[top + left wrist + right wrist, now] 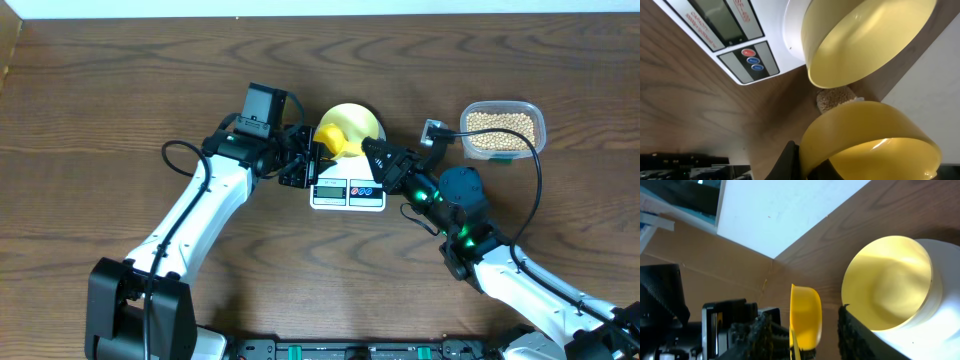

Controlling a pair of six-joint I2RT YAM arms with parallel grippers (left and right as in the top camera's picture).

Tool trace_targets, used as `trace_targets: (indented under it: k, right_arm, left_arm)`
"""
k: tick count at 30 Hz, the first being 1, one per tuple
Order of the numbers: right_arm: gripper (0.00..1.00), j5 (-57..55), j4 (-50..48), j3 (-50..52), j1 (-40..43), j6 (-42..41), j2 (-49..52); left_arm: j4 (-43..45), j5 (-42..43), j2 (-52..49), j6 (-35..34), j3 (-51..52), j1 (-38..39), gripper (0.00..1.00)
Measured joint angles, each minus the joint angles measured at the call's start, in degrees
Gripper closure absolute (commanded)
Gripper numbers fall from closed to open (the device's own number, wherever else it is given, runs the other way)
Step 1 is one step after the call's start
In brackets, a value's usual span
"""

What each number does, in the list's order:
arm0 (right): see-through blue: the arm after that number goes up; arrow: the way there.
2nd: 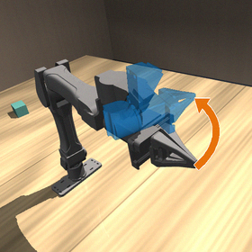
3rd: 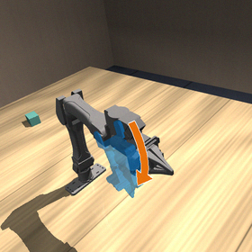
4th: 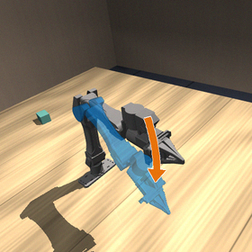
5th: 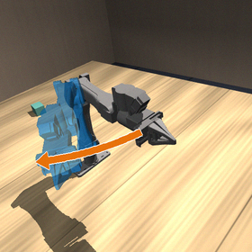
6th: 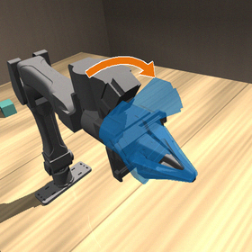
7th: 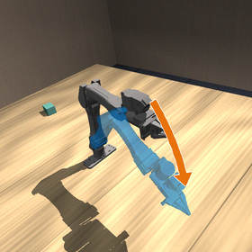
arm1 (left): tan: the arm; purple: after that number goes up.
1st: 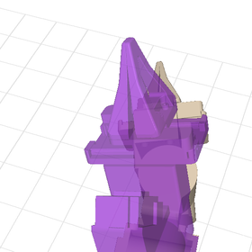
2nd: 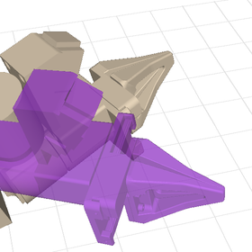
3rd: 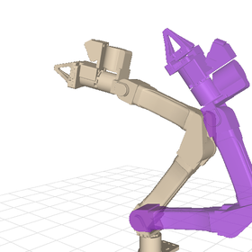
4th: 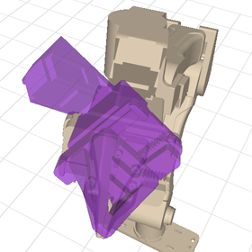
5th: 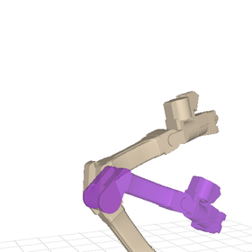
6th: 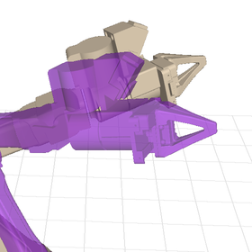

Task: Scoop item into bowl and weigh 50g on scale
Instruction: 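Pass the yellow scoop from the left gripper to the right gripper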

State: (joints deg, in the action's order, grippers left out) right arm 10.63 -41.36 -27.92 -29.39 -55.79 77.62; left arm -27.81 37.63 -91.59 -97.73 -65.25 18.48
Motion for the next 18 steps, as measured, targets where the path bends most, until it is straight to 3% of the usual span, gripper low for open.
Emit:
trace_targets:
  k: [8, 14, 18]
  right_arm:
    - [0.76, -0.26, 0.00, 0.00, 0.00, 0.09, 0.00]
    - [0.99, -0.39, -0.04, 0.00, 0.00, 0.24, 0.00]
    - [0.99, -0.37, -0.07, -0.04, 0.00, 0.26, 0.00]
  left_arm:
    - [-0.02, 0.04, 0.00, 0.00, 0.00, 0.24, 0.92]
    - [-0.02, 0.02, 0.00, 0.00, 0.00, 0.24, 0.92]
    - [-0.02, -0.02, 0.00, 0.00, 0.00, 0.24, 0.92]
